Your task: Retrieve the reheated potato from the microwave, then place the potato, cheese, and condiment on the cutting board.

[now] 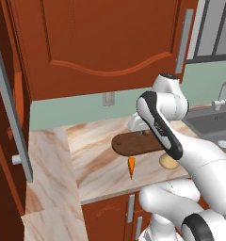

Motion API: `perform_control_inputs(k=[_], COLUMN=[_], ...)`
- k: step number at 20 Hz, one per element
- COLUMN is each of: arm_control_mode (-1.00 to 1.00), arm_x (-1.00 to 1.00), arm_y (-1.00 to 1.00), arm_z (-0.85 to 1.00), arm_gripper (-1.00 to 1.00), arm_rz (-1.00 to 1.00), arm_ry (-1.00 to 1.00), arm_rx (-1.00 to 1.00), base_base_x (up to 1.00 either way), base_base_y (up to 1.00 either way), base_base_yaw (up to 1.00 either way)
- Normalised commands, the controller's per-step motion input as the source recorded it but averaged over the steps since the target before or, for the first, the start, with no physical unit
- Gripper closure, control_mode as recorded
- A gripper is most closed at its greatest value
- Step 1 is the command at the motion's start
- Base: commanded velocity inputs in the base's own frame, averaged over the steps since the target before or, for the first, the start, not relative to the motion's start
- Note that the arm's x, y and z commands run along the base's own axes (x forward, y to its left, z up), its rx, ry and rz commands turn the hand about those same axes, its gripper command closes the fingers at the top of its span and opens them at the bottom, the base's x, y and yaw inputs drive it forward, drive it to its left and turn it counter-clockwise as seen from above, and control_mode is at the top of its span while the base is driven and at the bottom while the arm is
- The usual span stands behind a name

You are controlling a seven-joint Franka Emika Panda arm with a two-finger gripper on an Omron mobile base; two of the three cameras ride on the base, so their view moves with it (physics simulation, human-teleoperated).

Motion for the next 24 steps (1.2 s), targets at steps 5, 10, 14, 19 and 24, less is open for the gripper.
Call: perform_control_inputs(k=[5,10,14,19,24], arm_control_mode=[1.0,1.0,1.0,1.0,-1.0], arm_x=[0.0,0.0,0.0,0.0,0.0], arm_y=[0.0,0.0,0.0,0.0,0.0], arm_z=[0.0,0.0,0.0,0.0,0.0], arm_gripper=[1.0,1.0,1.0,1.0,1.0], arm_rz=[0.0,0.0,0.0,0.0,0.0], arm_ry=[0.0,0.0,0.0,0.0,0.0], arm_rx=[0.0,0.0,0.0,0.0,0.0], base_base_x=[0.0,0.0,0.0,0.0,0.0], base_base_y=[0.0,0.0,0.0,0.0,0.0], base_base_yaw=[0.0,0.0,0.0,0.0,0.0])
